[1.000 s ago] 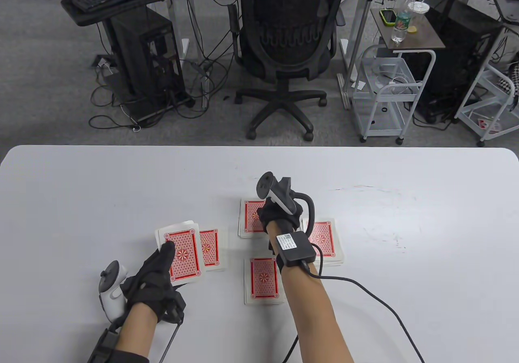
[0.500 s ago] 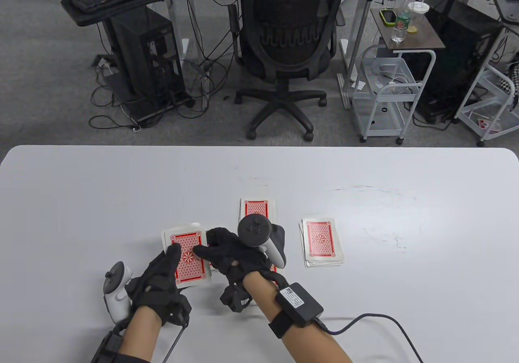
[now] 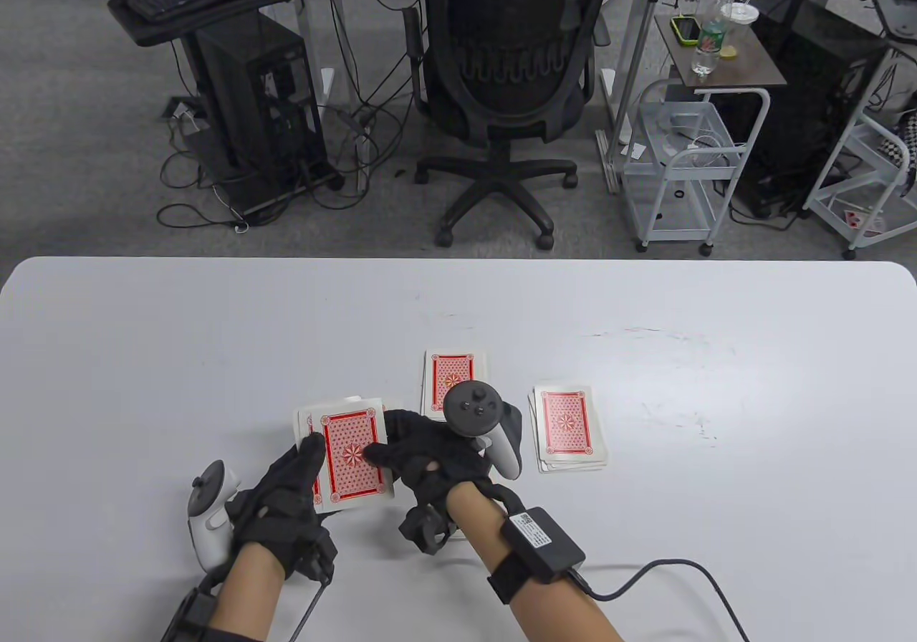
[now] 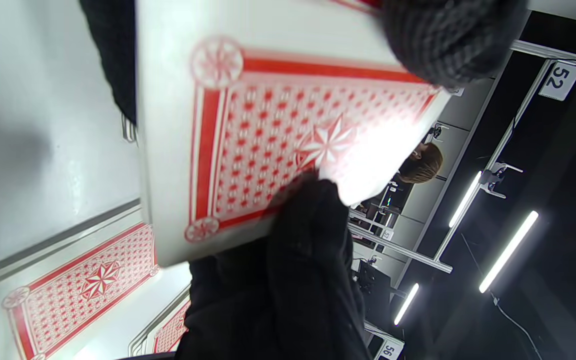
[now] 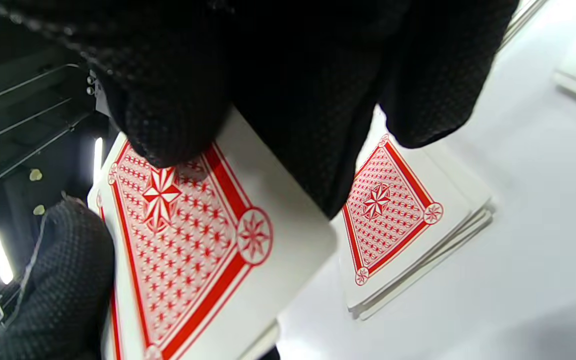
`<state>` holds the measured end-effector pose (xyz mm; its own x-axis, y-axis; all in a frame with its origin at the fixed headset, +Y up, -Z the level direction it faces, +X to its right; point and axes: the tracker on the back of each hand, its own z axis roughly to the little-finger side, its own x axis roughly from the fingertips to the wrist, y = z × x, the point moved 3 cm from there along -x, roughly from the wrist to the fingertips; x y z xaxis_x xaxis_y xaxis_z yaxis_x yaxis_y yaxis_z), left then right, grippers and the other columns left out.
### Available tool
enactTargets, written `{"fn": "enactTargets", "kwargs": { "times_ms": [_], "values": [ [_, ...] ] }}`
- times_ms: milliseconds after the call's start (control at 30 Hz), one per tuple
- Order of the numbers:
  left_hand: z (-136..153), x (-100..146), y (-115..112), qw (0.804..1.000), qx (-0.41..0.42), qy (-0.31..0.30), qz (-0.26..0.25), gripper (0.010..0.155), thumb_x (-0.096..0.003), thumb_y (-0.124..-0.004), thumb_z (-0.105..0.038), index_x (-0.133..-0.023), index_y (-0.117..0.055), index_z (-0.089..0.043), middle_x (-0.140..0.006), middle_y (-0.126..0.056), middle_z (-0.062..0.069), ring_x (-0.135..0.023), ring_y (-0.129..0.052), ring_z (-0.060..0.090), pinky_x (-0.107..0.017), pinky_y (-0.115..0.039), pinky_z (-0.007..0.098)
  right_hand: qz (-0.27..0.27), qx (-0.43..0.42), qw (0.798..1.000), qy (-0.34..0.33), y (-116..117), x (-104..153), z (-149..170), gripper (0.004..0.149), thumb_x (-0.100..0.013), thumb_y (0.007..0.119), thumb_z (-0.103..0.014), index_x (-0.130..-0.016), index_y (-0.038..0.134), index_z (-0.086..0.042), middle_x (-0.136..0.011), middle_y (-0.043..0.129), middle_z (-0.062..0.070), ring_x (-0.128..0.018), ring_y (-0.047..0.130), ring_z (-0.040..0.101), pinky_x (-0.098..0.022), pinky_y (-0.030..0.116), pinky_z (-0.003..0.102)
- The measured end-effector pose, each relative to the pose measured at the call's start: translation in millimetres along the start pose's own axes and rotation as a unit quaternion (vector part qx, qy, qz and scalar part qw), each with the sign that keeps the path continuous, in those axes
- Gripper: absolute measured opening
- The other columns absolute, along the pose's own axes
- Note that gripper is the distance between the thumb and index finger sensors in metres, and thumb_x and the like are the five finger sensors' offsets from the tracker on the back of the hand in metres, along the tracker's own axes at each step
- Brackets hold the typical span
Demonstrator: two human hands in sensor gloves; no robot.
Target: Four-player card dealing with fan arrangement
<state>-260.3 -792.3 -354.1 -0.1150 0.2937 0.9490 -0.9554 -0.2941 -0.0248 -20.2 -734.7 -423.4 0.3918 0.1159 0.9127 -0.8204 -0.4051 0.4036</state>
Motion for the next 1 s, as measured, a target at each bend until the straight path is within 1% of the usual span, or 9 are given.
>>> {"fn": "enactTargets", "kwargs": {
  "times_ms": [100, 200, 367, 500, 600, 700, 767, 967, 1000],
  "values": [
    [-0.2, 0.5, 1.2, 1.0, 0.009, 0.0, -0.002, 0.046, -0.0486, -0.077, -0.055, -0.089, -0.08, -0.033, -0.084, -0.096, -0.008, -0.07, -0.104, 0.024, -0.05, -0.09, 0.043, 0.008, -0.005, 1.0, 0.006, -13.4, 2.2, 5.6, 0.063, -0.046, 0.089, -0.029, -0.096, 0.065, 0.0, -0.069, 0.092, 0.002, -0.051, 0.108, 0.021, -0.051, 0.075, 0.057],
    [-1.3, 1.3, 4.1, 1.0, 0.006, -0.003, -0.009, 0.046, -0.0487, -0.076, -0.055, -0.089, -0.08, -0.033, -0.085, -0.096, -0.009, -0.071, -0.104, 0.024, -0.05, -0.089, 0.043, 0.023, -0.002, 1.0, 0.014, -40.2, 7.2, 11.5, 0.063, -0.047, 0.09, -0.03, -0.097, 0.064, -0.001, -0.069, 0.091, 0.003, -0.048, 0.107, 0.02, -0.051, 0.075, 0.057],
    [-0.6, 0.8, 3.9, 1.0, 0.002, 0.002, -0.01, 0.046, -0.0489, -0.076, -0.055, -0.089, -0.079, -0.033, -0.085, -0.095, -0.008, -0.071, -0.104, 0.024, -0.05, -0.089, 0.043, 0.068, 0.057, 0.994, 0.058, -115.1, 22.7, 28.1, 0.065, -0.049, 0.088, -0.03, -0.1, 0.06, -0.002, -0.073, 0.088, 0.004, -0.042, 0.102, 0.019, -0.05, 0.074, 0.056],
    [0.3, -0.6, 3.0, 1.0, -0.006, 0.005, -0.008, 0.046, -0.049, -0.076, -0.056, -0.09, -0.079, -0.033, -0.085, -0.095, -0.008, -0.071, -0.104, 0.024, -0.051, -0.089, 0.043, 0.11, 0.124, 0.978, 0.128, -177.5, 38.0, 56.0, 0.066, -0.05, 0.087, -0.03, -0.103, 0.058, -0.005, -0.074, 0.085, 0.005, -0.039, 0.098, 0.018, -0.05, 0.073, 0.057],
    [0.0, -0.6, 3.7, 1.0, -0.008, 0.006, -0.009, 0.046, -0.0491, -0.076, -0.056, -0.09, -0.079, -0.034, -0.085, -0.095, -0.009, -0.071, -0.104, 0.024, -0.051, -0.089, 0.043, 0.13, 0.163, 0.962, 0.177, -199.4, 42.7, 76.1, 0.066, -0.05, 0.088, -0.03, -0.104, 0.058, -0.006, -0.075, 0.085, 0.006, -0.037, 0.097, 0.018, -0.05, 0.072, 0.058],
    [0.0, -0.4, 6.0, 1.0, -0.01, 0.007, -0.015, 0.046, -0.0491, -0.076, -0.056, -0.09, -0.079, -0.034, -0.085, -0.095, -0.009, -0.072, -0.103, 0.024, -0.051, -0.089, 0.043, 0.141, 0.217, 0.938, 0.229, -210.1, 41.8, 96.9, 0.066, -0.05, 0.088, -0.03, -0.104, 0.059, -0.008, -0.075, 0.084, 0.006, -0.036, 0.095, 0.017, -0.05, 0.072, 0.058],
    [0.4, -0.3, 8.0, 1.0, -0.01, 0.009, -0.019, 0.046, -0.0492, -0.076, -0.056, -0.09, -0.079, -0.034, -0.085, -0.095, -0.009, -0.072, -0.104, 0.024, -0.051, -0.089, 0.043, 0.141, 0.289, 0.907, 0.272, -210.9, 38.2, 109.1, 0.066, -0.049, 0.089, -0.031, -0.104, 0.06, -0.009, -0.074, 0.084, 0.005, -0.035, 0.095, 0.016, -0.05, 0.072, 0.057],
    [0.7, -0.3, 10.0, 0.999, -0.02, 0.011, -0.028, 0.046, -0.0493, -0.076, -0.056, -0.09, -0.079, -0.034, -0.085, -0.095, -0.009, -0.072, -0.103, 0.024, -0.051, -0.089, 0.043, 0.134, 0.439, 0.834, 0.305, -192.3, 27.1, 119.8, 0.072, -0.046, 0.09, -0.041, -0.103, 0.06, -0.011, -0.074, 0.085, 0.002, -0.036, 0.097, 0.013, -0.051, 0.074, 0.054],
    [0.9, -0.4, 10.1, 0.999, -0.021, 0.011, -0.028, 0.046, -0.0492, -0.076, -0.056, -0.09, -0.079, -0.034, -0.085, -0.095, -0.009, -0.072, -0.103, 0.024, -0.051, -0.089, 0.043, 0.139, 0.449, 0.83, 0.301, -191.1, 27.5, 117.3, 0.072, -0.046, 0.09, -0.042, -0.104, 0.06, -0.01, -0.074, 0.085, 0.002, -0.036, 0.097, 0.013, -0.051, 0.074, 0.054]
  ]
}}
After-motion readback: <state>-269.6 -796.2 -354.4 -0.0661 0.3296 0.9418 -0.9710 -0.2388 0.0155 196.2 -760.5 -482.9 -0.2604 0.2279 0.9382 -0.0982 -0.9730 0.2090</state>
